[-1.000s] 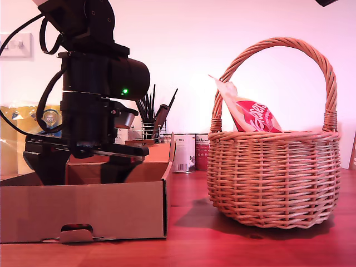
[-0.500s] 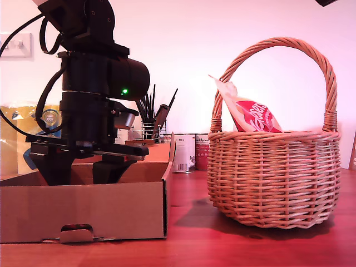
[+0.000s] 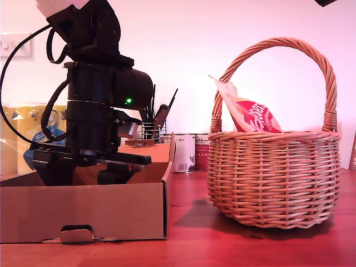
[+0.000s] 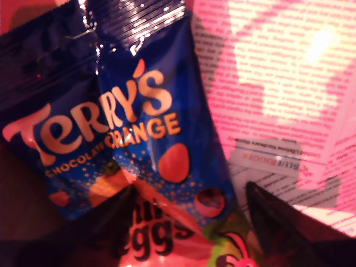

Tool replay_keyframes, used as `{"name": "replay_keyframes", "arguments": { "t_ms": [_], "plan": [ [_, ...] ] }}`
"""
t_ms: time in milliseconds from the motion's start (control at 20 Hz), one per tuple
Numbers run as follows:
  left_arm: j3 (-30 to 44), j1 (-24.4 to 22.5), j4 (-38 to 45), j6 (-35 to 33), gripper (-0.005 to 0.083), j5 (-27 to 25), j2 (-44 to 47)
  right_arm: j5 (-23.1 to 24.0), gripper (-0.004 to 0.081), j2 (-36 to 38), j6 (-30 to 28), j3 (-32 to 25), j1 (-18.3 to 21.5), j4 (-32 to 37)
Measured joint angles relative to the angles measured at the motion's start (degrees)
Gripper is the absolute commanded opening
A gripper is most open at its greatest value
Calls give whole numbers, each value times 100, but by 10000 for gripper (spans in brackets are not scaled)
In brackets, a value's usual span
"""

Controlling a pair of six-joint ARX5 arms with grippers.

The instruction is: Move the bags of Easter eggs from the cardboard box on the left into the woven basket on the right side.

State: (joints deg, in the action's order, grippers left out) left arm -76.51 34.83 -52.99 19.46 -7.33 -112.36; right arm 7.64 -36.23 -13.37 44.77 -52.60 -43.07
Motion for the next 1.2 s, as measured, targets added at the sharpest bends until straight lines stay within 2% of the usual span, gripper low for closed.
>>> {"name": "replay_keyframes", "arguments": {
  "t_ms": [100,250,550,950,1200],
  "plan": [
    [0,-4,-2,2,157,13,0,0,-13,0,-2,0,0,2],
    [-26,0,-15,-31,78,42,0,0,-13,0,0,0,0,2],
    [-280,-9,-398,-37,54,164,-24,0,-13,0,-2,0,0,2],
    [-1196,-4,-1364,-188,48,210,-166,0,-13,0,-4,0,0,-39],
    [-1220,-4,-1425,-299,-24,87,-96,39,-13,0,-24,0,0,-109]
  ]
}}
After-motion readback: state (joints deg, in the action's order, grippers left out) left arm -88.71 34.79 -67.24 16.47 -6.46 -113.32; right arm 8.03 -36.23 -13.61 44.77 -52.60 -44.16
